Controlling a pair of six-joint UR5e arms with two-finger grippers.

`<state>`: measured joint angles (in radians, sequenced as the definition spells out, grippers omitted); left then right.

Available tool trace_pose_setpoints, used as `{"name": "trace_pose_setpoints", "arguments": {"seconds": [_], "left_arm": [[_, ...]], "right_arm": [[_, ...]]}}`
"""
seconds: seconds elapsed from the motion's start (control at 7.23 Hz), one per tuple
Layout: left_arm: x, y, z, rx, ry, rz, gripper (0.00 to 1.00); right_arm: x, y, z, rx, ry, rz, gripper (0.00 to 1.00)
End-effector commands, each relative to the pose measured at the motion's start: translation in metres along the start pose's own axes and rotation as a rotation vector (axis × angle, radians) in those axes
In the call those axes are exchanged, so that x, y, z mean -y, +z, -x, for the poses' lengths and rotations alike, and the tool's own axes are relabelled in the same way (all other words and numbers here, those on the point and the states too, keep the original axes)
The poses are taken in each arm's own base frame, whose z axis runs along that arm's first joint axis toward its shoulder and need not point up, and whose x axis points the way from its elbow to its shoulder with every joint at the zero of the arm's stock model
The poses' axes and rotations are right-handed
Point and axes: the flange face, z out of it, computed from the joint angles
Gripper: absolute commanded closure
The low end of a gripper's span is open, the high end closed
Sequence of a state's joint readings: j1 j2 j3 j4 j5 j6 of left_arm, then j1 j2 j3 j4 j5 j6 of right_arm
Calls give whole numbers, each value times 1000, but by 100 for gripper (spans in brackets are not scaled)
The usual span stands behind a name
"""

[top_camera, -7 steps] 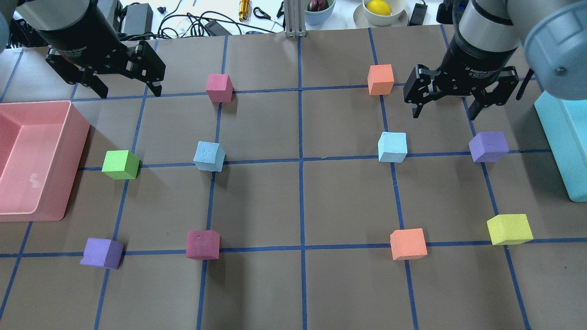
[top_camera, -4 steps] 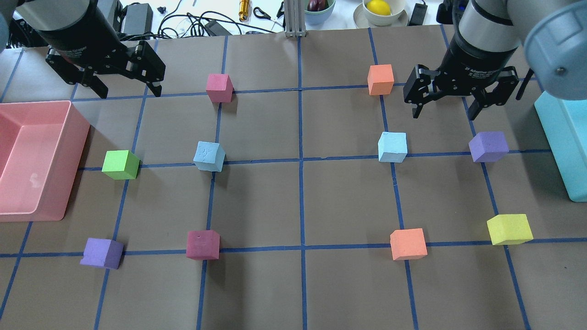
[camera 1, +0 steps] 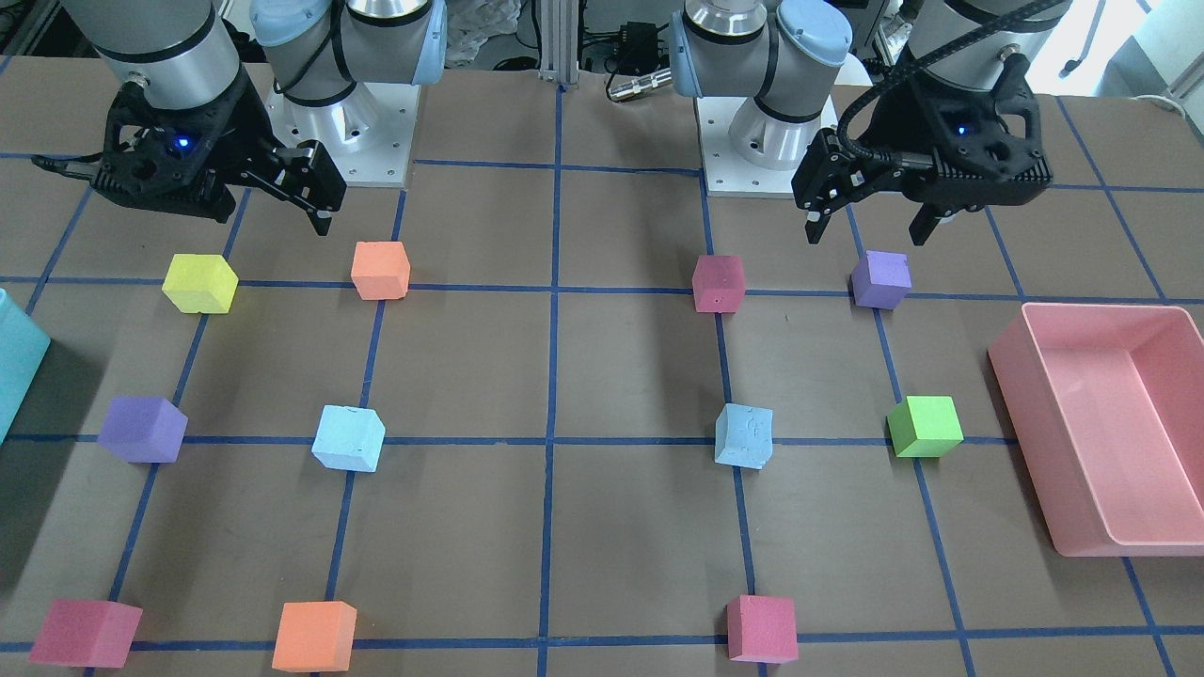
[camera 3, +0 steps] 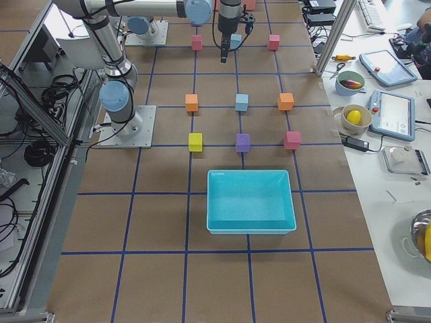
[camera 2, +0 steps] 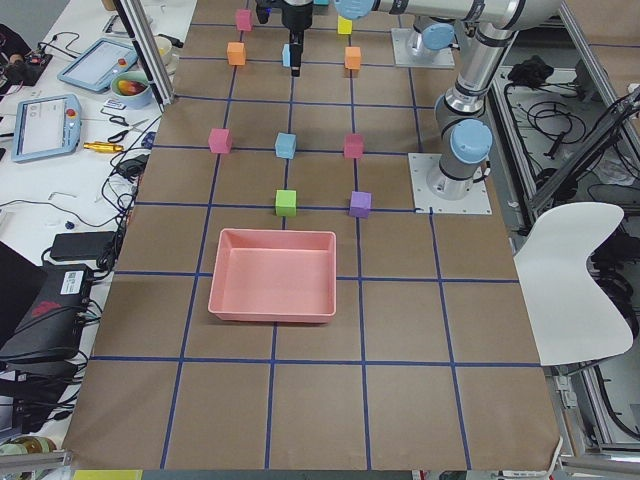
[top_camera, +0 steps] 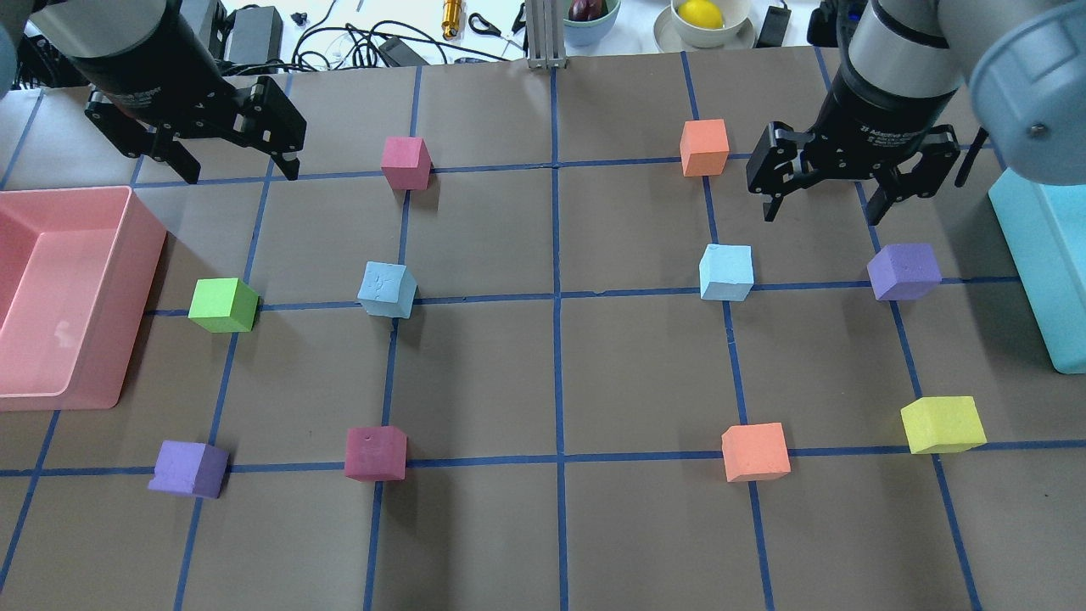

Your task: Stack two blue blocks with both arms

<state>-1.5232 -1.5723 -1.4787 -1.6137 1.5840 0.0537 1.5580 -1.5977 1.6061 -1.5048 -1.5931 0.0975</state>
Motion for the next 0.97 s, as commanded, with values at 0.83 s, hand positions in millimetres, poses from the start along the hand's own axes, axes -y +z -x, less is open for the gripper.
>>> {"name": "trace_pose_setpoints", "arguments": {"seconds": [0.83], "left_arm": [[-7, 10, -1, 0, 2, 14, 0]], "right_arm": [[134, 205, 16, 14, 2, 76, 0]]}}
